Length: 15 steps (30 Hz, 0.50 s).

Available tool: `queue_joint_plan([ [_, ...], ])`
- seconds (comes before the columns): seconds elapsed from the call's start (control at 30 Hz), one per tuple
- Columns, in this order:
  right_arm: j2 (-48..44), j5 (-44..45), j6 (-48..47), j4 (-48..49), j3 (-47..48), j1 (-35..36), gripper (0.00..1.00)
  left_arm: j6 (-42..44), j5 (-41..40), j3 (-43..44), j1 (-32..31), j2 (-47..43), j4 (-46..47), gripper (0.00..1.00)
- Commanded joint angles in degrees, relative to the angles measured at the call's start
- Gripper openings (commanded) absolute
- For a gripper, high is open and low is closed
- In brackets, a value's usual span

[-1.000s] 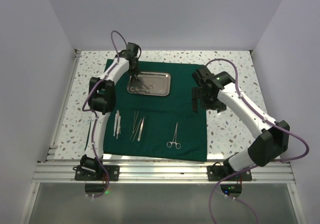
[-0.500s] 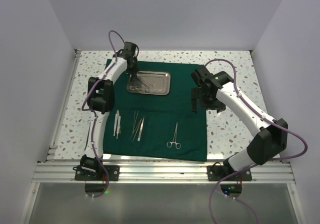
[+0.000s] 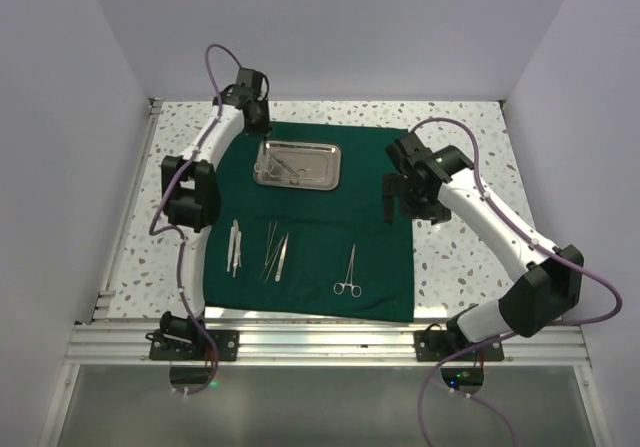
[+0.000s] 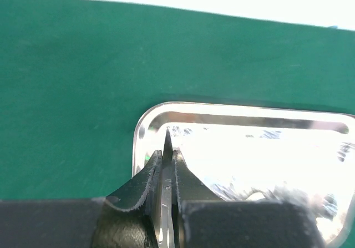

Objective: Open and lay out the surgical kit
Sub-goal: Pick up the medical item from the container, then place the medical item in the surgical kit.

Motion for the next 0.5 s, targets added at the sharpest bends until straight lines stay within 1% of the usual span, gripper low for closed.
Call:
queue_joint_plan([
  [0.0, -3.76, -0.94, -0.99, 1.33, -0.60, -0.19, 0.98, 1.63, 0.88, -1.40, 0.80, -9.86, -0.21, 0.00],
  [0.13, -5.43, -1.29, -1.52, 1.77, -1.48, -0.10, 0.98, 0.23, 2.54, -6.06, 0.54, -14.35, -0.38, 0.00],
  [0.3, -8.06, -2.26, -2.04, 2.83, -3.32, -0.10, 0.98, -3.19, 3.08, -12.83, -2.79, -21.28, -1.61, 0.00],
  [0.37, -8.85, -2.52, -2.22, 3.00, -3.76, -0.10, 0.98, -5.04, 2.38, -17.13, -5.78, -23.84, -1.88, 0.00],
  [0.4, -9.38, -2.52, -2.40, 2.83, -4.11, -0.10, 0.98, -7.31, 2.11, -18.88, -7.09, -26.63, -1.62, 0.00],
  [0.43, -10.43, -2.44, -2.40, 2.65, -4.20, -0.19, 0.98, -8.73, 1.85, -20.82, -9.80, -27.97, -1.44, 0.00],
  [0.47, -10.96, -2.43, -2.40, 2.65, -4.20, -0.10, 0.98, -10.22, 1.85, -24.49, -11.22, -29.28, -1.09, 0.00],
])
